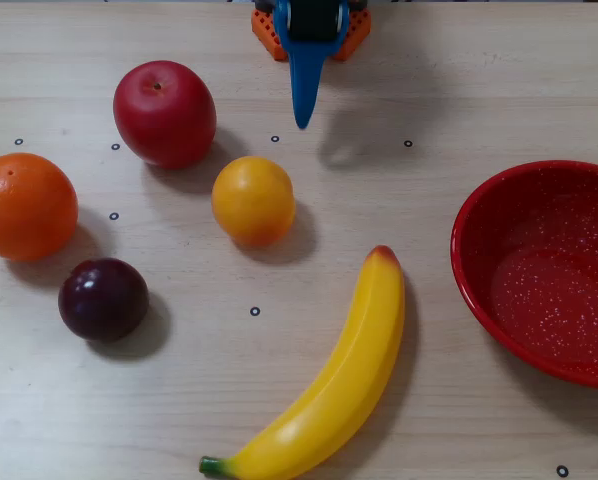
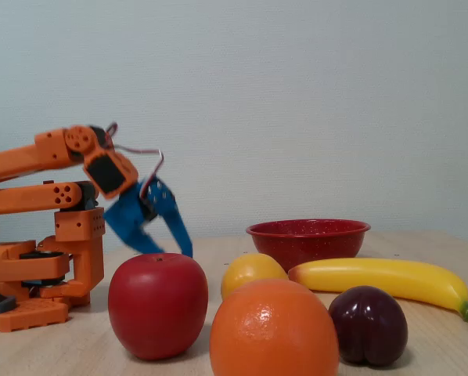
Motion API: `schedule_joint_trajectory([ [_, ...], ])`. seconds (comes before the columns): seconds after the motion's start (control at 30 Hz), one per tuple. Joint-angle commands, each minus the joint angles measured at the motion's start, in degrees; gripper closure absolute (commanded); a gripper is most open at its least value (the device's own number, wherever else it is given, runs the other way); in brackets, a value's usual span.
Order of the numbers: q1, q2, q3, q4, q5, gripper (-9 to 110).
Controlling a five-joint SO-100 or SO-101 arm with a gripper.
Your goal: Put plum in the red bowl.
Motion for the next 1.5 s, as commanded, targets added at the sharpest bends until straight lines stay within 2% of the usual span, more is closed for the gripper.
schedule_joint_trajectory([
  [0.0, 1.67, -2.72, -8.35, 1.85, -2.20, 102],
  [0.43, 9.40, -18.19, -27.86, 8.70, -12.22, 102],
  [0.9, 17.23, -40.69, -49.39, 12.48, -14.59, 102],
  [1.47, 22.94, -74.88, -82.97, 16.17, -14.33, 102],
])
